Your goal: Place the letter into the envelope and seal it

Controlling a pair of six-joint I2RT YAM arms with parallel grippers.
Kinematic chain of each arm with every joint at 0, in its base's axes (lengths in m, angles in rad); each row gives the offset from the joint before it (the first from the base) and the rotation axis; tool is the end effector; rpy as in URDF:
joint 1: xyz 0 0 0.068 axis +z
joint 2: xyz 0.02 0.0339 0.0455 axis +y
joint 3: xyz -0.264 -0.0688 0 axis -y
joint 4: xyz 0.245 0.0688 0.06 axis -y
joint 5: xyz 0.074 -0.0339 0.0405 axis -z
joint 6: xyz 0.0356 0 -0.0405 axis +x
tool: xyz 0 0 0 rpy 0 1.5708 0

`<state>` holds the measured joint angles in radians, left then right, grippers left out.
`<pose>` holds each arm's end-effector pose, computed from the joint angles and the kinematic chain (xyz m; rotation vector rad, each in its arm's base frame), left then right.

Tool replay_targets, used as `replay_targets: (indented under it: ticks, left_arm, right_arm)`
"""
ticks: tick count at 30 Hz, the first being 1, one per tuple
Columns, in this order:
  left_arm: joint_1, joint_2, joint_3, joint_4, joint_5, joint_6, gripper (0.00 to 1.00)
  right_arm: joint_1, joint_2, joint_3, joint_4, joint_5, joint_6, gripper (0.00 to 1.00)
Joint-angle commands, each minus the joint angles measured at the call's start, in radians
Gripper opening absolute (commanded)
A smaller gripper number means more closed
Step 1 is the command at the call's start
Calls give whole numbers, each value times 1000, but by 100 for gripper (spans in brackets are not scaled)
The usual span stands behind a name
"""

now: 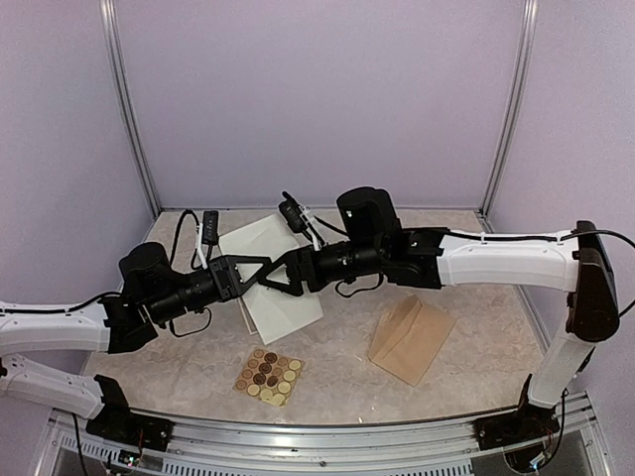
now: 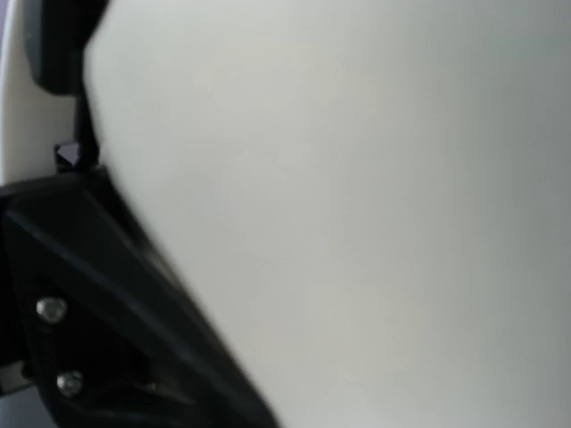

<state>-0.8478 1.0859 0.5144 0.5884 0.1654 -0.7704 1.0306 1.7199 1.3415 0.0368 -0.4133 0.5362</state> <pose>0.1574 -0.1873 0.2669 0.2125 1.7218 -1.3713 0.1983 0.3585 0.3041 -0.8315 1.9996 1.3852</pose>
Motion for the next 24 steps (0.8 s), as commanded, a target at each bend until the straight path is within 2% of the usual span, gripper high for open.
replay_targets:
  ticks: [1, 8, 12, 16, 20, 24]
  left_arm:
    - [0, 18, 4, -18, -20, -7, 20]
    - [0, 34, 8, -12, -13, -10, 24]
    - [0, 31, 3, -10, -13, -9, 17]
    - [2, 14, -12, 9, 5, -3, 0]
    - [13, -14, -39, 56, 69, 0, 0]
    - [22, -40, -45, 100, 188, 6, 0]
  right_arm:
    - [25, 36, 63, -75, 50, -30, 66]
    - [34, 68, 103, -128, 96, -21, 65]
    - [34, 60, 98, -132, 113, -12, 65]
    - [26, 20, 64, -110, 100, -25, 70]
    - [-22, -68, -70, 42, -33, -22, 78]
    - [-94, -153, -208, 241, -295, 9, 81]
